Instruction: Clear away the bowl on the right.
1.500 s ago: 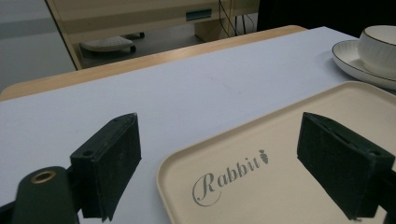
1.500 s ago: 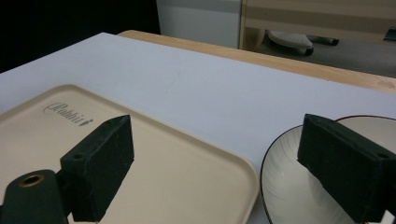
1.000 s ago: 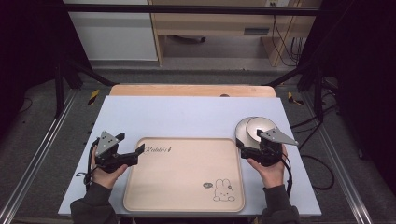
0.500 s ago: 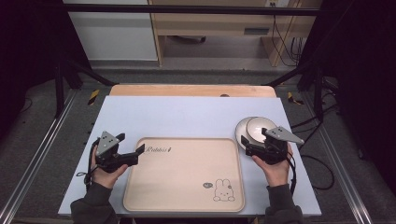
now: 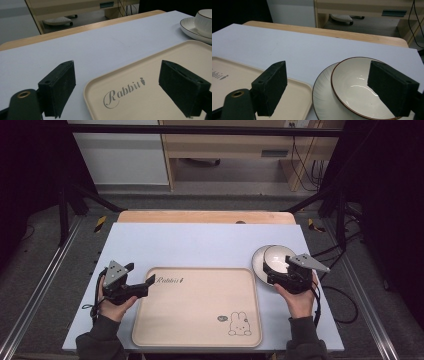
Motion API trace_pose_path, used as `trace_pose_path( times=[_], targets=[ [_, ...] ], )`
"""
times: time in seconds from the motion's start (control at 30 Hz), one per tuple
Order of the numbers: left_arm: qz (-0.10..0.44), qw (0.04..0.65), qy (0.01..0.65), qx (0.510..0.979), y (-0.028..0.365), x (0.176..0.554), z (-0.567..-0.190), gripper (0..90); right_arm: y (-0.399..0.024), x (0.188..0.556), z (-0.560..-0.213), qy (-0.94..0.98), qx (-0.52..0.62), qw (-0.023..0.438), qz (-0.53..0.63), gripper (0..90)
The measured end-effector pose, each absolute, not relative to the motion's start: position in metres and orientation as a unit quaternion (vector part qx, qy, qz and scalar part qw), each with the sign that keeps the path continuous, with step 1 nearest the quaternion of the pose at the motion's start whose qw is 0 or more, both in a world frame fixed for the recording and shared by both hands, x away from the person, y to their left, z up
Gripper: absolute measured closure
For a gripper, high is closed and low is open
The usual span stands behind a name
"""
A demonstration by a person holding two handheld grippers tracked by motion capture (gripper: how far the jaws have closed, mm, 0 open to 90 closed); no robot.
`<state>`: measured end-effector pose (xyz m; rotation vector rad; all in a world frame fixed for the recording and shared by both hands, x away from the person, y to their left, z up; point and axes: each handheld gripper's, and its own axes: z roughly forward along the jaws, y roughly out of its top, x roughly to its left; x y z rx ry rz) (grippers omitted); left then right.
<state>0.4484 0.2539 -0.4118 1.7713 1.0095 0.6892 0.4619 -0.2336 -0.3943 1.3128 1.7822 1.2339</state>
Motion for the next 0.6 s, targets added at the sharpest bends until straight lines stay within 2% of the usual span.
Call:
trace_pose_path(
  times=[0.6],
  targets=[
    [0.282,0.472,0.414,0.725,0.2540,0.4489,-0.4129,13.6,-0.2409,0.4665,-0.3900,0.667,0.506,0.312,0.449,16.2]
  ],
)
